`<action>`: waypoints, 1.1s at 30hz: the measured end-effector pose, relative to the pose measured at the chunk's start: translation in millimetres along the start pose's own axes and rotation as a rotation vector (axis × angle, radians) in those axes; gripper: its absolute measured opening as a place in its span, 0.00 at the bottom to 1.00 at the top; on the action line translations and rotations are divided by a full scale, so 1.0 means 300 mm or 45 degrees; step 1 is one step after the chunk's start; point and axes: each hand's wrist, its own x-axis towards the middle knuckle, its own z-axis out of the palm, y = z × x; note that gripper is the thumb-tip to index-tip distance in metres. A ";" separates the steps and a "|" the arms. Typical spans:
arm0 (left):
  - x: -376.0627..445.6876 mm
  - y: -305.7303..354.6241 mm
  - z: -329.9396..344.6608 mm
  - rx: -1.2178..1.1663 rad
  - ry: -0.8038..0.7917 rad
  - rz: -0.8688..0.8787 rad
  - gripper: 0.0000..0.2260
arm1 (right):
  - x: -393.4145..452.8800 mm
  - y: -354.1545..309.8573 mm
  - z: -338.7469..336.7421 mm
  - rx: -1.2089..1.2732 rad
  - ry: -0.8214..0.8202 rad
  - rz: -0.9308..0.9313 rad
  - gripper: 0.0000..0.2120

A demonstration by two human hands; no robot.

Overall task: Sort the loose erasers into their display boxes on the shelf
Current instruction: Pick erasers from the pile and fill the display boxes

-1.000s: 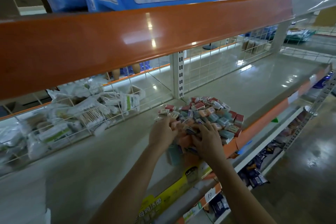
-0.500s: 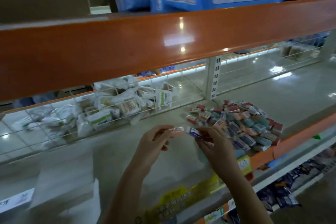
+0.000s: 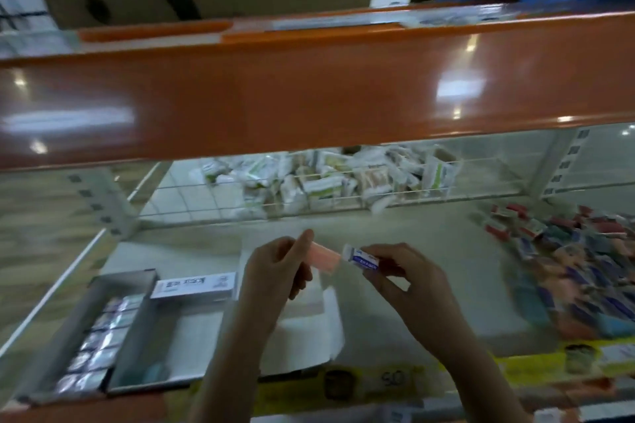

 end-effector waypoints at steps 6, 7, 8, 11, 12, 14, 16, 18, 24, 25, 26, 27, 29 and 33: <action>-0.032 -0.068 -0.197 -0.067 -0.022 -0.099 0.17 | 0.001 -0.078 0.156 -0.021 -0.237 -0.035 0.13; -0.036 -0.082 -0.226 -0.075 -0.041 -0.105 0.16 | -0.002 -0.088 0.176 -0.038 -0.281 -0.030 0.13; -0.040 -0.094 -0.252 -0.076 -0.070 -0.108 0.15 | -0.004 -0.097 0.193 -0.068 -0.328 -0.020 0.12; -0.049 -0.129 -0.311 -0.047 -0.153 -0.127 0.14 | -0.018 -0.115 0.224 -0.173 -0.493 0.025 0.12; -0.052 -0.139 -0.326 -0.040 -0.172 -0.141 0.13 | -0.022 -0.119 0.233 -0.209 -0.550 0.034 0.12; -0.055 -0.157 -0.347 -0.026 -0.204 -0.156 0.14 | -0.028 -0.128 0.247 -0.279 -0.662 0.054 0.12; -0.058 -0.171 -0.361 -0.013 -0.223 -0.161 0.13 | -0.032 -0.135 0.256 -0.340 -0.754 0.089 0.11; -0.056 -0.183 -0.370 0.011 -0.250 -0.167 0.12 | -0.033 -0.135 0.268 -0.401 -0.821 0.136 0.11; -0.054 -0.208 -0.379 0.030 -0.344 -0.215 0.10 | -0.041 -0.118 0.302 -0.537 -0.949 0.179 0.12; -0.056 -0.210 -0.380 0.029 -0.351 -0.219 0.10 | -0.040 -0.116 0.306 -0.552 -0.962 0.177 0.12; -0.056 -0.211 -0.380 0.028 -0.354 -0.219 0.09 | -0.038 -0.114 0.309 -0.563 -0.971 0.174 0.12; -0.057 -0.212 -0.379 0.029 -0.358 -0.219 0.09 | -0.036 -0.111 0.314 -0.573 -0.982 0.174 0.12; -0.058 -0.213 -0.376 0.034 -0.367 -0.218 0.08 | -0.031 -0.109 0.326 -0.579 -1.005 0.175 0.11; -0.060 -0.214 -0.369 0.043 -0.377 -0.225 0.08 | -0.023 -0.109 0.348 -0.569 -1.059 0.166 0.11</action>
